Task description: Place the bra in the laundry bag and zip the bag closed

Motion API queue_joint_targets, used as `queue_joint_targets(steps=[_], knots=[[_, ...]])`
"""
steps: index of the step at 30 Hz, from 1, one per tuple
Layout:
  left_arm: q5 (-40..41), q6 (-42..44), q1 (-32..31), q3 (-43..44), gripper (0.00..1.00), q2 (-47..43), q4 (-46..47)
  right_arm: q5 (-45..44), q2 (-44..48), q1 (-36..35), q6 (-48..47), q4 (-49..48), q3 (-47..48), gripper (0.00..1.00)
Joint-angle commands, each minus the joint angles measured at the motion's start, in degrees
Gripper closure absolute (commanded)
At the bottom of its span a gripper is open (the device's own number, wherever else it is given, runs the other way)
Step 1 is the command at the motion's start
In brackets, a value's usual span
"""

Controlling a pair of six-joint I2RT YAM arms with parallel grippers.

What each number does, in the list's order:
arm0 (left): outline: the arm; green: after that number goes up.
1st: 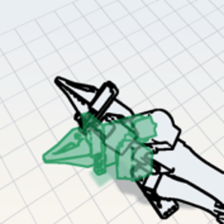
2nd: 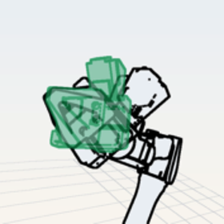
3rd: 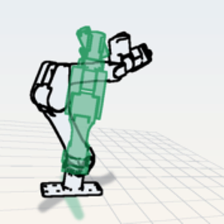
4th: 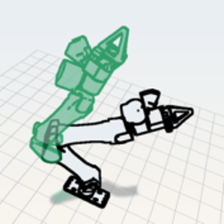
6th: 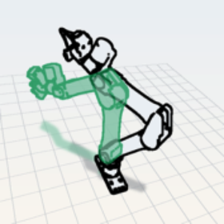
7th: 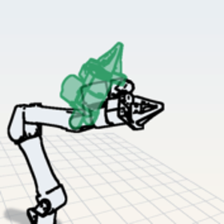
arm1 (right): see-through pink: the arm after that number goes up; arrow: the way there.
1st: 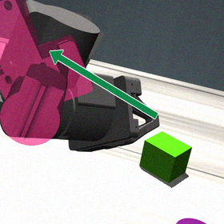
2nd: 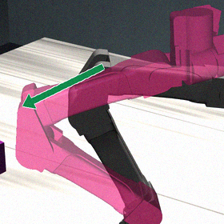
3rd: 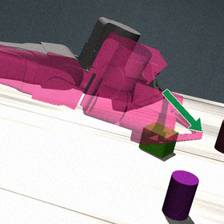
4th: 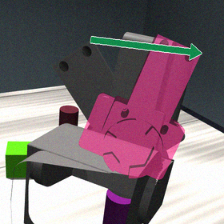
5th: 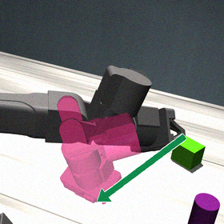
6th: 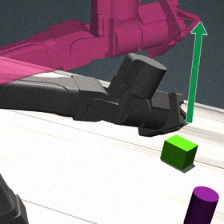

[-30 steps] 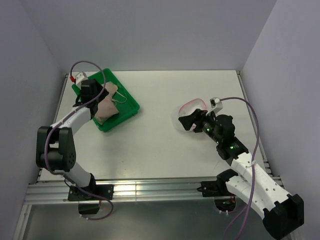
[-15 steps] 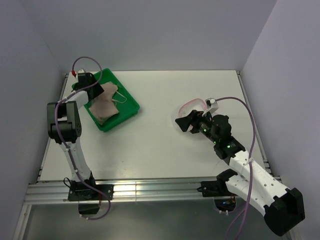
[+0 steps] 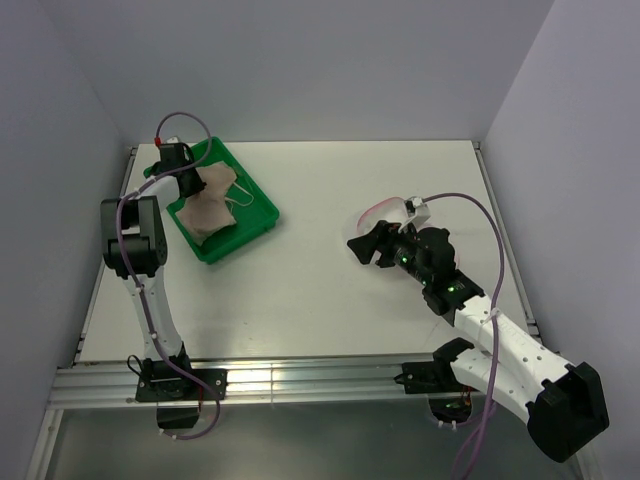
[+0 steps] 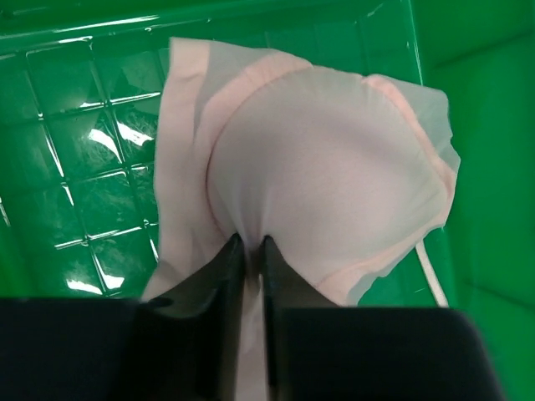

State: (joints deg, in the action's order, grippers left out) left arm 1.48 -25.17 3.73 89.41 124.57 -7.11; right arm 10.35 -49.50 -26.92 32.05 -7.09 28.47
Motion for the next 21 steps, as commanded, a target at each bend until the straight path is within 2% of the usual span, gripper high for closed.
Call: queue_joint_targets(steps=[1,3,5,9,21], knots=[[0.3,2.0,0.0,1.3,0.85,-0.1,0.0,-1.7,1.1,-0.5,-0.9,-4.2,0.1,0.19],[1.2,1.7,0.0,0.2,0.95,-0.6,0.9,-1.6,0.7,-0.4,-1.0,-4.1,0.3,0.19],[1.8,1.4,0.1,-0.1,1.00,-1.0,1.0,-1.4,0.3,-0.5,-0.9,-4.2,0.4,0.19],[1.7,1.0,0.1,-1.9,1.00,-2.8,2.4,-1.4,0.5,-0.5,-1.0,-4.2,0.1,0.19],[-0.9,-5.1,-0.2,-9.1,1.00,-19.5,8.7,-0.5,1.6,-0.6,-0.9,-4.2,-0.3,0.19]])
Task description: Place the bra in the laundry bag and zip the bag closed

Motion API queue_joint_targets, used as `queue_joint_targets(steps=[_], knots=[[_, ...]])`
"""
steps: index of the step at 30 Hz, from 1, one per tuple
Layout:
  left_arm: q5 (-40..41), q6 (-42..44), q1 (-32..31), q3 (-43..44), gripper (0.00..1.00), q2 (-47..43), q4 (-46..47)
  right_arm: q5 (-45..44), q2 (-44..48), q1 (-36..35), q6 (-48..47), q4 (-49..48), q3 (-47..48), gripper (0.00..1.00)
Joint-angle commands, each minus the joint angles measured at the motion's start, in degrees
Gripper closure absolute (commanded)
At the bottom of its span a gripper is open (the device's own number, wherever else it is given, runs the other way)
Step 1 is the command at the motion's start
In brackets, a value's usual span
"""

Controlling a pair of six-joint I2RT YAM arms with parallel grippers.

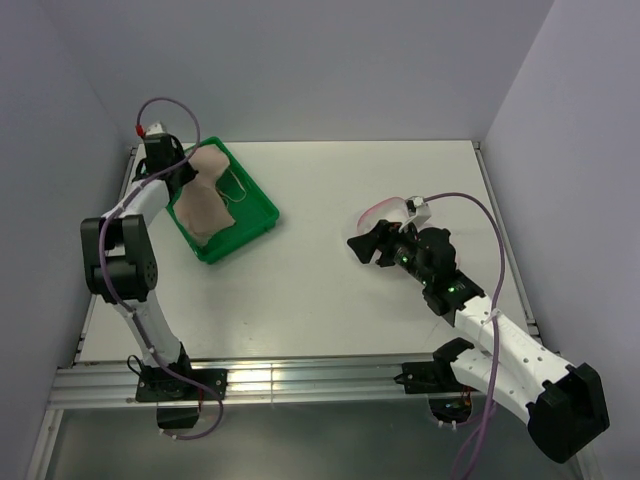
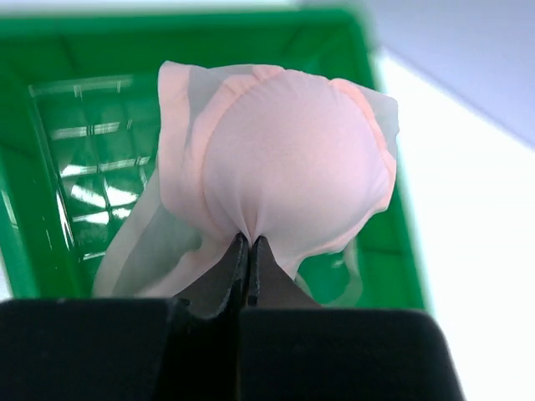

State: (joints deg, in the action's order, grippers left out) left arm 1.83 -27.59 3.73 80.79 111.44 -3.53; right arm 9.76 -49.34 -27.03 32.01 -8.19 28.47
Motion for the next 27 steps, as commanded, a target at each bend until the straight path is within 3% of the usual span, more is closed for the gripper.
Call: queue_joint_targets(steps=[1,7,19,27], knots=[[-1.4,-3.0,-0.4,-0.8,1.00,-8.4,5.2,0.0,1.7,-0.5,-0.6,-3.1,-0.4,0.18],[-0.8,-5.8,-3.2,-4.0,1.00,-18.1,5.9,-0.8,2.6,-0.6,-0.9,-2.7,-0.5,0.19],[11.5,-3.2,-25.0,-13.9,1.00,-43.0,2.0,-4.8,5.5,-0.5,-1.9,-0.7,-0.7,0.18],[14.9,-9.7,-38.5,-23.8,1.00,-59.6,-4.3,-6.6,7.0,-0.5,-2.0,-0.3,-1.0,0.18]])
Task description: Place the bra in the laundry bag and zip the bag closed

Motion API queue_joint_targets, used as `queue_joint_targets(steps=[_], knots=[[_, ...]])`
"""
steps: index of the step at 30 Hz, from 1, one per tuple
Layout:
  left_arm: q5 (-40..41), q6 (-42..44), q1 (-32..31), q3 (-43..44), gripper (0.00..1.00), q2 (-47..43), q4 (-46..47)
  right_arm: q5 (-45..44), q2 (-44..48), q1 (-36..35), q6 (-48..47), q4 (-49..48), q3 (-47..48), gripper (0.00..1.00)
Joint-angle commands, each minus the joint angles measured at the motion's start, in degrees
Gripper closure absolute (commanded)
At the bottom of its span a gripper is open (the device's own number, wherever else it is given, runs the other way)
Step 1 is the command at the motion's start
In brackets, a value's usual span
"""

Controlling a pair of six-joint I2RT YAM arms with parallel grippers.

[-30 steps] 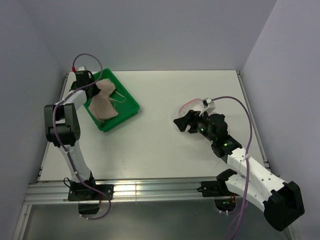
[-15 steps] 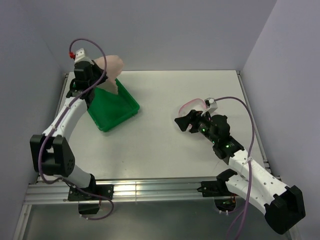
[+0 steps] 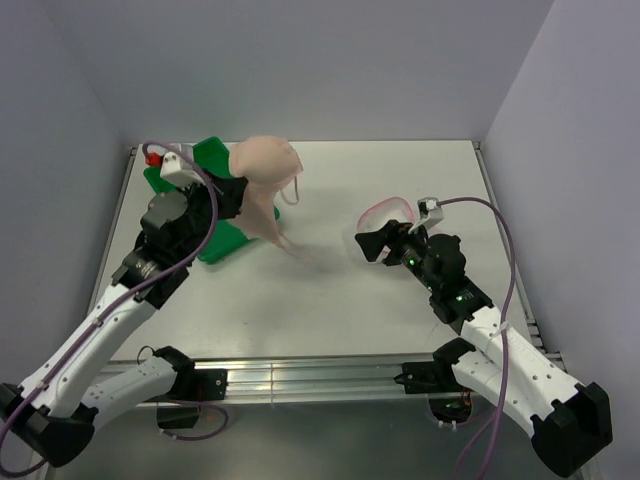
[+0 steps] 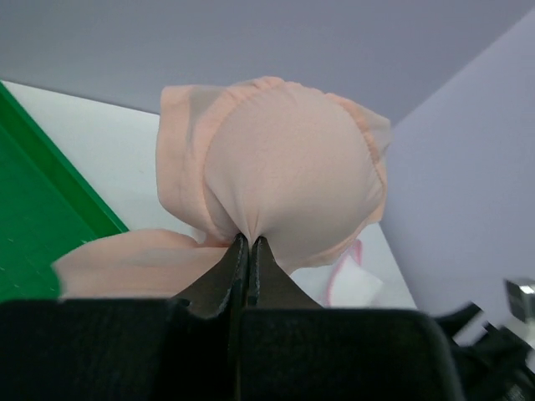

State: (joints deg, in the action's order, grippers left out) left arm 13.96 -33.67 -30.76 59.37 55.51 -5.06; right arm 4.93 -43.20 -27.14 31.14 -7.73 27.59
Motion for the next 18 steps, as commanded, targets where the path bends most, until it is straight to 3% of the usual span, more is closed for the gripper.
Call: queue_joint_targets(steps=[1,5,10,13,14,15,16,18], knots=[[3.3,-4.9,-5.3,-4.4,1.00,-4.5,-3.2,-1.8,0.8,-0.3,-1.1,-0.6,0.0,0.18],[4.3,-12.8,-13.2,-9.5,1.00,-5.0,-4.0,-2.4,0.7,-0.3,-1.4,-0.2,0.2,0.18],[4.8,-17.6,-14.8,-15.1,0.99,1.1,0.0,-1.9,-0.8,-0.4,-2.0,0.4,1.0,0.16],[6.0,-16.2,-14.7,-14.1,0.84,6.9,3.5,-0.5,-1.4,-0.4,-2.4,0.4,1.3,0.14],[6.3,-14.4,-14.5,-13.3,0.70,8.5,4.0,-0.3,-1.4,-0.5,-2.4,0.7,1.4,0.13],[8.0,-13.9,-14.5,-12.4,0.63,12.1,4.0,0.2,-1.7,-0.5,-2.6,0.7,1.6,0.13],[7.9,-13.4,-13.7,-10.3,0.48,13.9,4.3,1.3,-2.1,-0.5,-2.7,0.7,1.7,0.13],[6.5,-11.6,-13.0,-8.5,0.38,17.9,4.5,2.0,-3.1,-1.5,-3.5,1.0,2.4,0.11]])
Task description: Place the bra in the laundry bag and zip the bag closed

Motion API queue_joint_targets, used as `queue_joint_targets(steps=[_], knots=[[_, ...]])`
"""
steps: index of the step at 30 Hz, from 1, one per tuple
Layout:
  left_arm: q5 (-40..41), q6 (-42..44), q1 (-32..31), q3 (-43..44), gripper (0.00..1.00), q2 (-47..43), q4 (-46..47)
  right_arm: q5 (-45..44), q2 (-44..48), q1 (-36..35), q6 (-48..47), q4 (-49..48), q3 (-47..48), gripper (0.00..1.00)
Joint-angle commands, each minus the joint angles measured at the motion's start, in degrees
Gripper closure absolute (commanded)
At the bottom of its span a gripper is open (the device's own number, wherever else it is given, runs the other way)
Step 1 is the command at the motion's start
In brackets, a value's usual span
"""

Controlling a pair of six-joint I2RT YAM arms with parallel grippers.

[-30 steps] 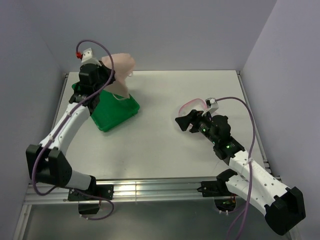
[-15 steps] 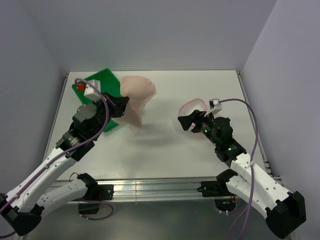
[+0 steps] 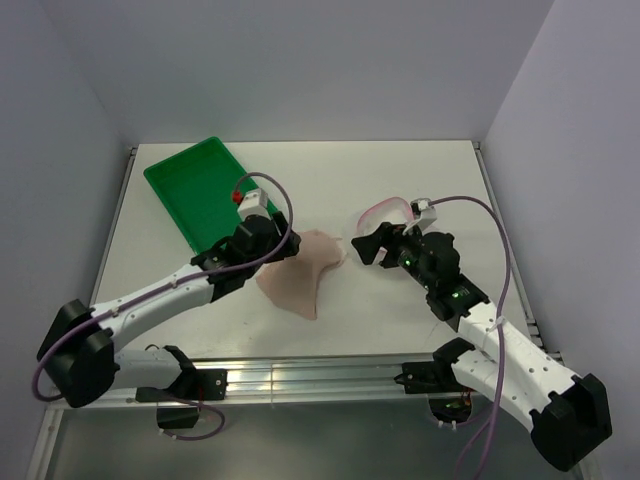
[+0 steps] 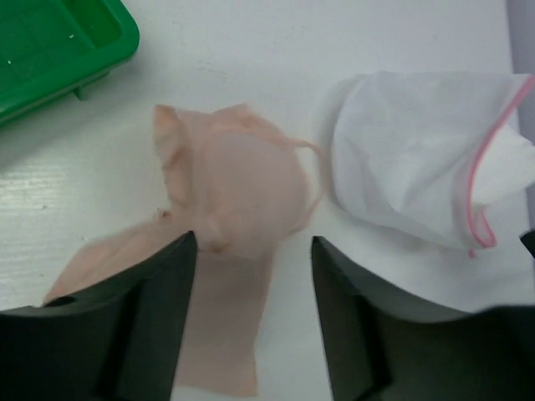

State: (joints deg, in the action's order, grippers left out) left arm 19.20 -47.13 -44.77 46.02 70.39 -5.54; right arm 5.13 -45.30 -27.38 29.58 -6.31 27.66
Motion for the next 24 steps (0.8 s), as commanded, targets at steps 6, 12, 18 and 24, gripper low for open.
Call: queue_joint_targets(steps=[6,12,18,24], knots=[[0.0,4.2,3.0,4.4,0.34,4.1,6.7,-0.2,-4.8,-7.0,-4.5,1.1,4.7,0.09],[0.1,2.7,3.9,-4.2,0.40,-1.8,3.1,-2.8,-13.6,-13.2,-6.6,4.0,8.8,0.16],[-1.4,-0.9,4.0,-13.7,0.44,-8.3,0.5,-6.5,-22.8,-21.2,-9.9,7.4,13.7,0.50],[-3.0,-1.8,4.7,-17.4,0.45,-12.0,-1.1,-6.4,-29.1,-26.8,-11.0,9.2,16.5,0.51]])
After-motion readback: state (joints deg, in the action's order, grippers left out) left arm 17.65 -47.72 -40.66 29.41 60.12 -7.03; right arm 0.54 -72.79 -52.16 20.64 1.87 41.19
